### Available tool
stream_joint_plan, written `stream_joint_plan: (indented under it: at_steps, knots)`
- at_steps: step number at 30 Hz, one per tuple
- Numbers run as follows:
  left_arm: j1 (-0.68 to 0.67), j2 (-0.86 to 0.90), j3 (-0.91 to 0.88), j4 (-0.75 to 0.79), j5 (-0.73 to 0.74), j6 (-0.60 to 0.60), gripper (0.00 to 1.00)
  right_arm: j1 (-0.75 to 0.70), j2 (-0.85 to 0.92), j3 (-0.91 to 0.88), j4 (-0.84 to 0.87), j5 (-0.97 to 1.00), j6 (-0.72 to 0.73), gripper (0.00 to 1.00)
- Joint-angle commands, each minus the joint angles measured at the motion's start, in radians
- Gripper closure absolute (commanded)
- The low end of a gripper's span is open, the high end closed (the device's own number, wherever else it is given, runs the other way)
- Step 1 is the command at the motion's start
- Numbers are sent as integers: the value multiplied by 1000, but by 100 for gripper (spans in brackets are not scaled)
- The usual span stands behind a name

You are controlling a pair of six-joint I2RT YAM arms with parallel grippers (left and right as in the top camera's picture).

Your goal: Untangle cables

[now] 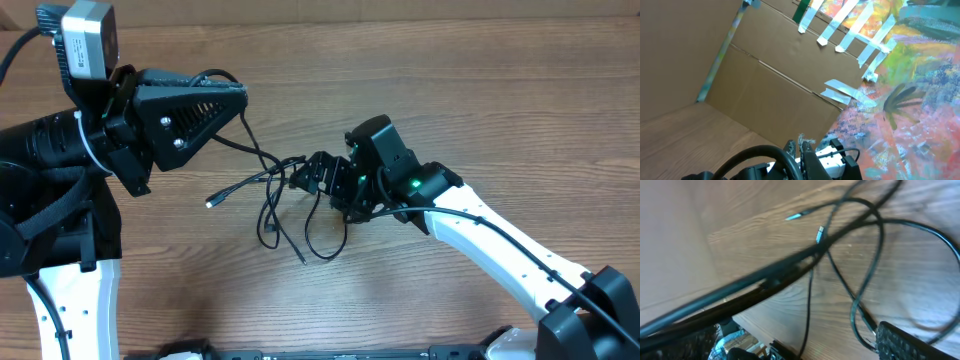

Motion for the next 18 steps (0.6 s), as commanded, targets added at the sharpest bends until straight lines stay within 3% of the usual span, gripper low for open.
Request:
stream_joint_plan:
  at_steps: [1,6,10,18]
  knots:
    - [-6,-8,23,7,-14,23,96,-1,2,3,-6,-48,-22,5]
    - [-6,18,23,3,61,184,96,-19,1,3,62,-360,-79,14]
    - [-6,54,23,4,154,220,96,-53,1,3,230,-581,-64,22]
    - [-7,91,23,0,193,216,96,-88,1,3,314,-505,44,21]
